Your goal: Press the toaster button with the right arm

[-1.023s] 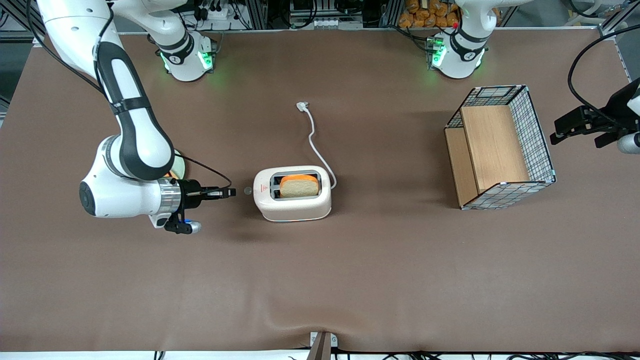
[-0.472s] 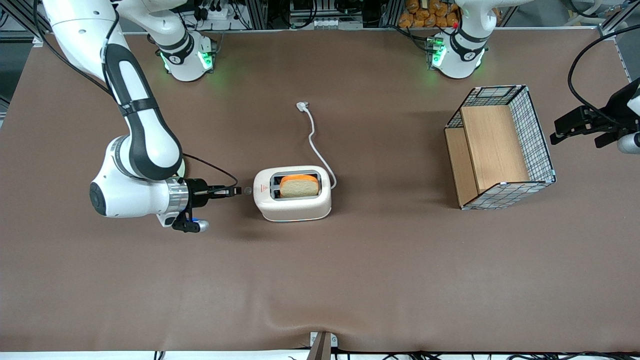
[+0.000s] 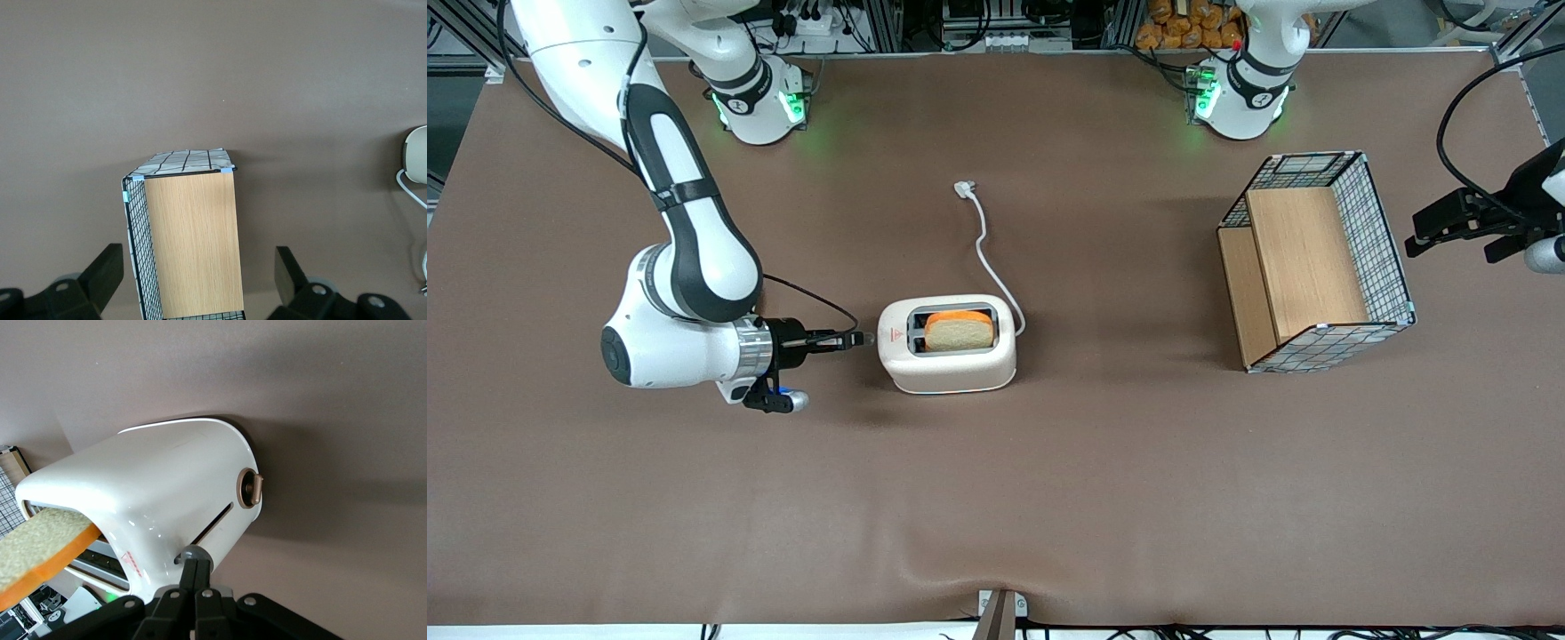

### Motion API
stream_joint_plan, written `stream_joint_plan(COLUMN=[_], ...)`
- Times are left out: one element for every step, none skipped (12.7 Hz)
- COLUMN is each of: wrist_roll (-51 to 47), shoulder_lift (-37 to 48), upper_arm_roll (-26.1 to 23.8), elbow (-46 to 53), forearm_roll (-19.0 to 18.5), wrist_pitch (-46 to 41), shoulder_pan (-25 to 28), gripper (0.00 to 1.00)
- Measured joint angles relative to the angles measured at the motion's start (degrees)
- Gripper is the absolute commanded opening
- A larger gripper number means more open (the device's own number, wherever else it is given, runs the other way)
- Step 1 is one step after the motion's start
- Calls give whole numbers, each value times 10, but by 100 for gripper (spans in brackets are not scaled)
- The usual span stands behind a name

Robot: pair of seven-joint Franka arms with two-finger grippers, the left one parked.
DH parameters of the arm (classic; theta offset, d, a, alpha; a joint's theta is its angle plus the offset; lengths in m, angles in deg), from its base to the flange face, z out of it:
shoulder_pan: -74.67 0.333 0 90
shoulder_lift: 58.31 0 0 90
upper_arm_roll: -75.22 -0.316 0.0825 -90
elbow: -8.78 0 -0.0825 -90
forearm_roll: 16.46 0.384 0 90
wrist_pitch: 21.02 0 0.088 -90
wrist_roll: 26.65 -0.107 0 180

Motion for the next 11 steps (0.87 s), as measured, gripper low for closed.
stream_joint_plan(wrist_roll=[0,0,0,0,0,0,0,0,0,0,0], shoulder_lift=[-1,-2,-3,-3,-3,-3,-4,-4,-4,-6,-8], upper_arm_roll=[0,0,0,0,0,0,0,0,0,0,0], elbow=[0,0,0,0,-1,-3,-6,-10,-12,-14,-14], forearm_roll=[0,0,0,0,0,0,0,0,0,0,0], wrist_pitch=[3,5,8,10,14,19,25,31,35,39,44], shoulder_pan=[1,2,4,7,8,8,8,9,10,10,11], gripper=[0,0,0,0,0,0,0,0,0,0,0])
